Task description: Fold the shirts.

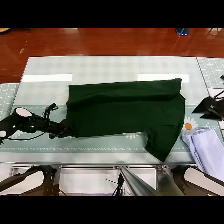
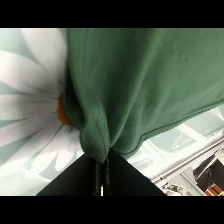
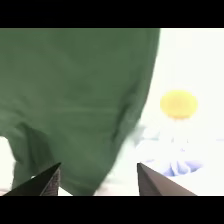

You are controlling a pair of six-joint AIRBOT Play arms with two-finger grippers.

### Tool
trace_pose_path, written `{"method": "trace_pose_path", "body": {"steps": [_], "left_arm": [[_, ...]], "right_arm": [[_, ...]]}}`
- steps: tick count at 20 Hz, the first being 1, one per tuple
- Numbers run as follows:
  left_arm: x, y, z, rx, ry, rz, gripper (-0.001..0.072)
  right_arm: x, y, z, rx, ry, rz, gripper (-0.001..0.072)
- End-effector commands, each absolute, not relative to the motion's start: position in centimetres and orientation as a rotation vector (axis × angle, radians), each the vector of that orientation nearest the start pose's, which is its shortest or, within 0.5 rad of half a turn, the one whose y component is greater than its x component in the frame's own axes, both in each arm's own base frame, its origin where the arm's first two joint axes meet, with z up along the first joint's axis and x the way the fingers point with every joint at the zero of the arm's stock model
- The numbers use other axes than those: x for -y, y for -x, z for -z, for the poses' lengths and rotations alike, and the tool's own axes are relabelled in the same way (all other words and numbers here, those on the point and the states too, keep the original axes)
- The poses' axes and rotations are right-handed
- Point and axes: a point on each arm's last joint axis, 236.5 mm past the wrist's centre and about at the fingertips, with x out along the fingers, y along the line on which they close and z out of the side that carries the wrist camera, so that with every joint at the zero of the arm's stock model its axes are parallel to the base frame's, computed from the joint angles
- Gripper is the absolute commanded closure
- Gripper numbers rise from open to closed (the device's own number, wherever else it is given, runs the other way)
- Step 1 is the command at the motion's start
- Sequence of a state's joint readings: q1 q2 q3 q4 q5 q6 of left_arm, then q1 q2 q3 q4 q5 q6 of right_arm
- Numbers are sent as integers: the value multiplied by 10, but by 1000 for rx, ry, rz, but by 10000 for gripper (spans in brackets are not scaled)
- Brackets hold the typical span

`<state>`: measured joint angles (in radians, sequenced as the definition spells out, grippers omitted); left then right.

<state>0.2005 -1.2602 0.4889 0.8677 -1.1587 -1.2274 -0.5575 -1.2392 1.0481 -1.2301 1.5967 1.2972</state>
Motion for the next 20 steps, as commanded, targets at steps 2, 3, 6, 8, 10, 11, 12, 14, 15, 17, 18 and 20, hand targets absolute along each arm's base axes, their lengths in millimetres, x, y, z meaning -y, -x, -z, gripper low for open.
{"method": "trace_pose_path", "body": {"steps": [2, 3, 6, 8, 10, 11, 12, 14, 15, 17, 18, 20], "left_arm": [[93, -208, 116, -1645, 723, 327, 685], [92, -208, 116, -1644, 724, 326, 685], [92, -209, 116, -1642, 726, 324, 685], [92, -210, 116, -1640, 725, 323, 685], [91, -211, 115, -1638, 726, 323, 685], [91, -211, 115, -1638, 726, 323, 685], [91, -210, 115, -1639, 726, 324, 685], [91, -210, 115, -1639, 726, 324, 685], [92, -210, 115, -1639, 726, 324, 685], [91, -211, 115, -1638, 725, 324, 685], [91, -212, 114, -1635, 718, 332, 685], [91, -222, 101, -1616, 699, 370, 685]], "right_arm": [[56, -226, 53, -1664, -572, -59, 160], [55, -224, 61, -1664, -575, -53, 161], [50, -229, 76, -1619, -604, -42, 176], [39, -236, 80, -1579, -653, -59, 176], [33, -232, 90, -1588, -648, -59, 176], [28, -229, 95, -1599, -640, -66, 176], [22, -225, 99, -1614, -636, -71, 176], [15, -216, 108, -1647, -620, -62, 177], [14, -216, 111, -1647, -608, -55, 233], [15, -221, 113, -1627, -593, -50, 562], [15, -223, 109, -1626, -589, -58, 658], [17, -231, 87, -1603, -542, -113, 693]]}}
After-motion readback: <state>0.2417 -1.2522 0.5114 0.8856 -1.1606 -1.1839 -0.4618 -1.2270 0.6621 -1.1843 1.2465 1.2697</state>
